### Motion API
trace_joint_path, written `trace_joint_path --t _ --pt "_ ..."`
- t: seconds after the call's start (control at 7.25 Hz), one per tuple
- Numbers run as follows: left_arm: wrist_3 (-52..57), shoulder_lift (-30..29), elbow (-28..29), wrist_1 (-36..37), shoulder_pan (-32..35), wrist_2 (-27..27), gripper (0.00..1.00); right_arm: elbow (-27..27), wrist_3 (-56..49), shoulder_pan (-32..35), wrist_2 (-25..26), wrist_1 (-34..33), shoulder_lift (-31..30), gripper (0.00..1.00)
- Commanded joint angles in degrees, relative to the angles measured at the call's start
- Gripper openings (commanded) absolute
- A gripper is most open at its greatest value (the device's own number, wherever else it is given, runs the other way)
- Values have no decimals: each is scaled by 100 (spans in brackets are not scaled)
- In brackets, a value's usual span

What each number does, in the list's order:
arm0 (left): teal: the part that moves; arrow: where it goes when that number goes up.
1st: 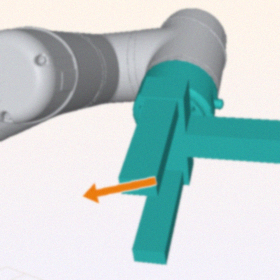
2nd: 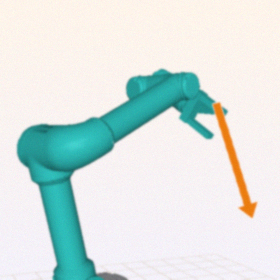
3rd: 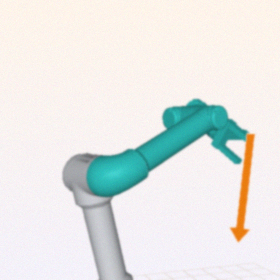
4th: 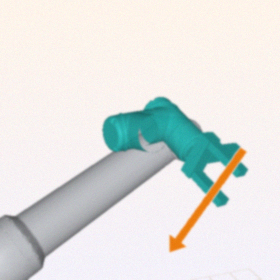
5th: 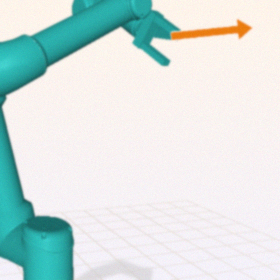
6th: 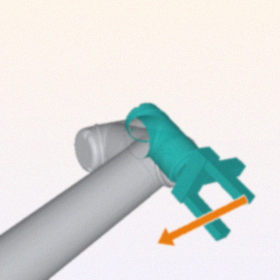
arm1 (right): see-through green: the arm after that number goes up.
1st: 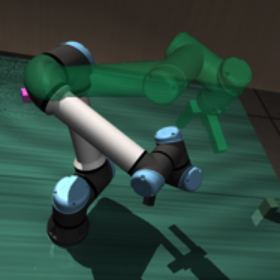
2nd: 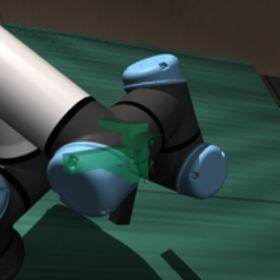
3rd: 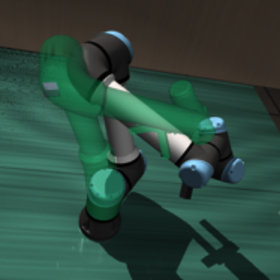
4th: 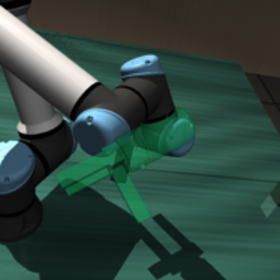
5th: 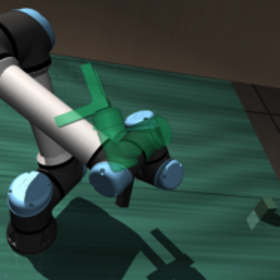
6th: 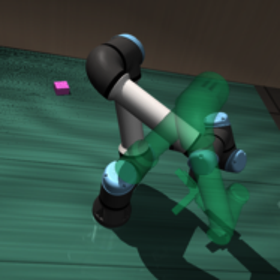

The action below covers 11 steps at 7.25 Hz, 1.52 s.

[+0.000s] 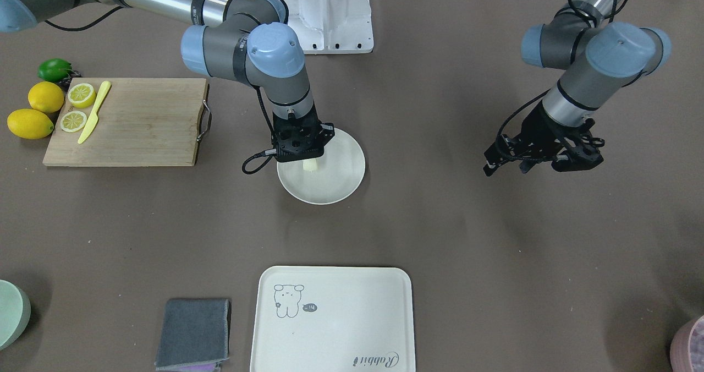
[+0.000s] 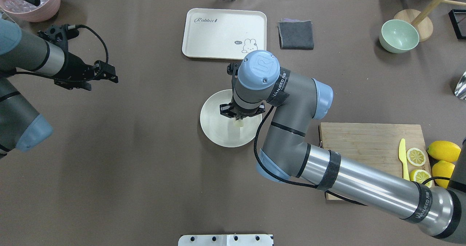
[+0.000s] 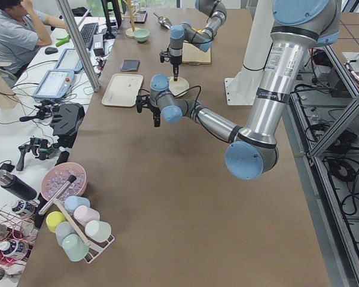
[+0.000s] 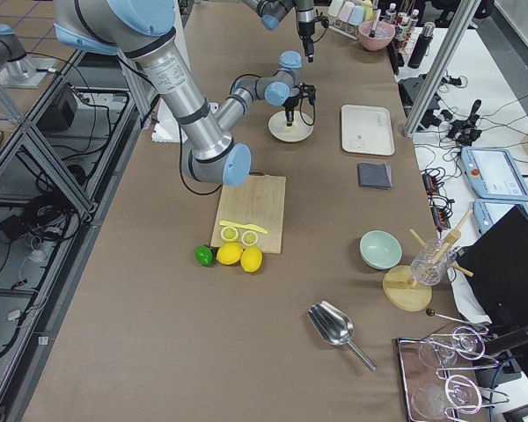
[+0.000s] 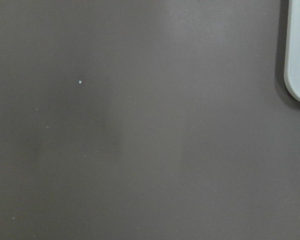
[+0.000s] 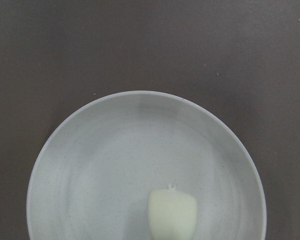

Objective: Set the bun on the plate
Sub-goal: 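Carry the bun over the plate with right gripper while left withdraws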

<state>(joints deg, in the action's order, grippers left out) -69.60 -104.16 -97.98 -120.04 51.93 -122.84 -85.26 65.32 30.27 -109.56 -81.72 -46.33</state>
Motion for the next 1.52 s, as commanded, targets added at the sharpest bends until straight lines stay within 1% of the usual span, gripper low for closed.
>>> trace_joint_path --t 0.0,0.28,0.41,0.55,0.69,0.83,0.97,1.1,1.24,1.38 --pt "8 -59 146 -2 72 -187 96 141 120 -56 145 174 28 20" --pt "16 -104 218 -20 72 -205 96 184 138 -109 171 217 36 25" --pt "16 -174 279 -11 72 -196 96 228 138 -153 171 357 28 29" --pt "8 -201 349 -20 63 -196 96 307 173 -162 171 497 28 39" --pt "8 -236 358 -20 63 -196 96 308 261 -188 171 516 28 68" --pt "8 -236 350 -20 54 -205 96 308 270 -197 171 525 10 75" --pt "8 -236 358 -20 54 -205 96 299 279 -197 171 534 10 99" --pt "8 -245 385 -20 37 -205 96 229 384 -154 163 534 10 99" --pt "16 -271 420 -20 37 -214 96 29 385 -92 128 473 -16 99" --pt "77 -271 429 -11 63 -301 96 -391 376 143 -47 394 -251 99"
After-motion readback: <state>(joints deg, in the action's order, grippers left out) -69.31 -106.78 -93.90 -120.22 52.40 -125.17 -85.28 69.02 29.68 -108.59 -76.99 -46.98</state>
